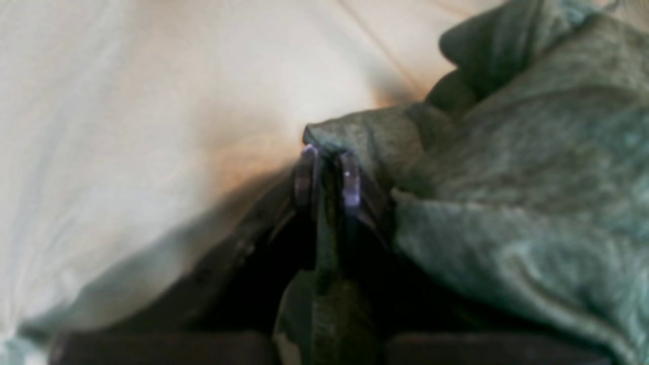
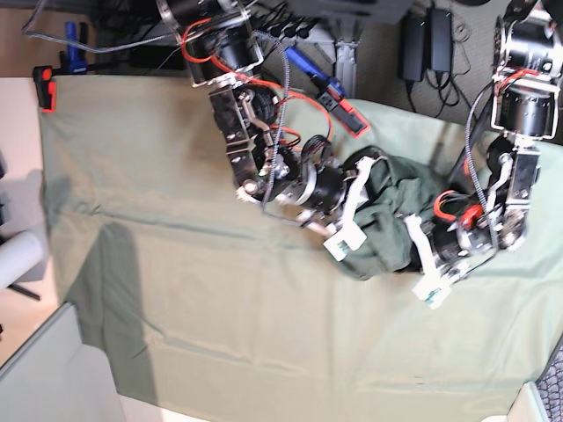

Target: Fold the T-shirt properly

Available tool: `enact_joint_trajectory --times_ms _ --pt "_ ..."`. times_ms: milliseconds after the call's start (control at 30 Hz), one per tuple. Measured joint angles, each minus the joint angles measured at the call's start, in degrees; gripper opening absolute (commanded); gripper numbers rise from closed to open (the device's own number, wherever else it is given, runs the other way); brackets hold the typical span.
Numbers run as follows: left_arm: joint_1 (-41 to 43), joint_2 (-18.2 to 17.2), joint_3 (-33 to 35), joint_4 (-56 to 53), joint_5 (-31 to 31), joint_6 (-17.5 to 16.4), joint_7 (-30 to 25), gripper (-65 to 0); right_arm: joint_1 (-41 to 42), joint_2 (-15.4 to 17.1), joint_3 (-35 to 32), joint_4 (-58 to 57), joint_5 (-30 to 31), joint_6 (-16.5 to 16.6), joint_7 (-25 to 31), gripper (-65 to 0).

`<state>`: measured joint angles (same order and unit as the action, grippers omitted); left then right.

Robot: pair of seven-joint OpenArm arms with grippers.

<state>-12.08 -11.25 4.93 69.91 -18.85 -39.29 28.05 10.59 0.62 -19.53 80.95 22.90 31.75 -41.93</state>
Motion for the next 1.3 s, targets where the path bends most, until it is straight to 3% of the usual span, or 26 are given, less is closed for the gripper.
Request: enact_joint_trajectory --times_ms 400,500,633,767,967,1300 --pt "-1.4 1.1 0.7 0.0 -0.3 0.0 0.0 -59.0 -0.1 0.0 0.0 0.1 0.0 0.0 0.0 -65.0" --pt "-2.6 0.7 0.7 -0.1 -3.7 0.0 0.5 -58.4 -0.2 -0.1 1.3 0.1 -1.0 0.0 0.1 -65.0" --pt "-3.3 -1.4 -0.2 3.4 -7.0 0.0 2.4 -45.0 -0.3 -0.3 5.8 0.6 -0.9 0.0 -0.2 -65.0" --pt "-3.1 -3.9 -1.0 9.3 -10.6 0.0 5.6 -43.7 -0.3 -0.3 12.2 3.8 -1.1 0.1 -0.2 -65.0" --pt "1.6 -6.3 -6.1 20.3 -15.1 -0.2 9.8 -43.7 -0.2 4.6 19.8 10.4 1.7 0.2 -2.0 -65.0" --pt "19.7 -8.3 -19.5 31.2 -20.8 -0.3 11.1 -43.7 -2.7 13.9 31.3 11.1 12.5 0.2 -9.2 -65.0"
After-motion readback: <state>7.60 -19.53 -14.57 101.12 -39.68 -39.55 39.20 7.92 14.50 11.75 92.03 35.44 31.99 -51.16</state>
